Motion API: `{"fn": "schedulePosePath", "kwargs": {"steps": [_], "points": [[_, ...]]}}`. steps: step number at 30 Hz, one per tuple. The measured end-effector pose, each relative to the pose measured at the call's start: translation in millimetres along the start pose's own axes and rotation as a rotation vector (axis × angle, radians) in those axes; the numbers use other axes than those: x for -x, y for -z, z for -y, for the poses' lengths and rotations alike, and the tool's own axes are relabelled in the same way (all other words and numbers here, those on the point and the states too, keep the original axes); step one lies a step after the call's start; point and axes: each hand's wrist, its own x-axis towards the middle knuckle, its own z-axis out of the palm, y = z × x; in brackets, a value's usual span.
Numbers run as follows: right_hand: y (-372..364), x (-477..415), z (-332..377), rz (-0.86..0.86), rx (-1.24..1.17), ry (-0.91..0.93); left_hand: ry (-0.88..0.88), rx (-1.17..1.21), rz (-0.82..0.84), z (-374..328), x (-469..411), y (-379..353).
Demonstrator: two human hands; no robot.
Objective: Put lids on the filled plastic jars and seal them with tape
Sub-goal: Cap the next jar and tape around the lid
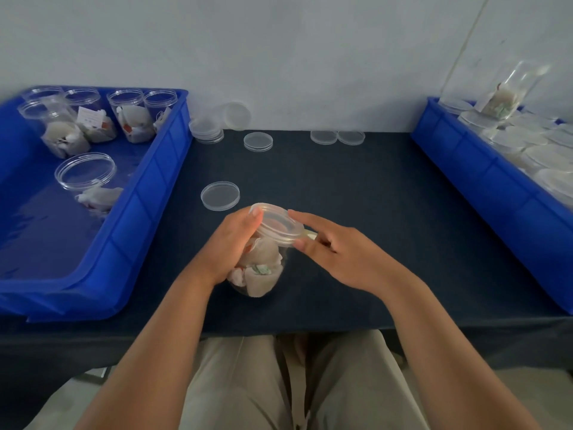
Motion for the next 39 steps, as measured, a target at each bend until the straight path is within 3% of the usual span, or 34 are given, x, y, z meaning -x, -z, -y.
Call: {"fn": "schedulePosePath", "kwargs": {"steps": [3, 6, 10, 14, 18, 30, 39], "points": [[-9, 2, 6, -0.065, 0.032, -0.006, 0.121, 0.038, 0.036, -3, -2, 4], [-13, 5, 9, -0.13, 0.055, -0.028, 0.067, -0.008, 0.025, -4, -3, 2], [-10, 10, 16, -0.173, 0.107, -0.069, -0.103, -0.309, -0.346, -8, 6, -10], [-15, 14, 23, -0.211, 0.129, -0.067, -0.021, -0.419, -0.347, -11, 19, -35], [-18, 13, 28, -0.2, 0.137, -0.059, -0.005, -0.383, -0.416, -6, 14, -37], [-4, 4, -1, -0.001, 0.021, -0.027, -0.015, -0.148, -0.157, -8, 1, -15], [0, -2, -2, 0.009, -0.029, 0.017, 0.063, 0.126, -0.029, 2, 0, -9]]}}
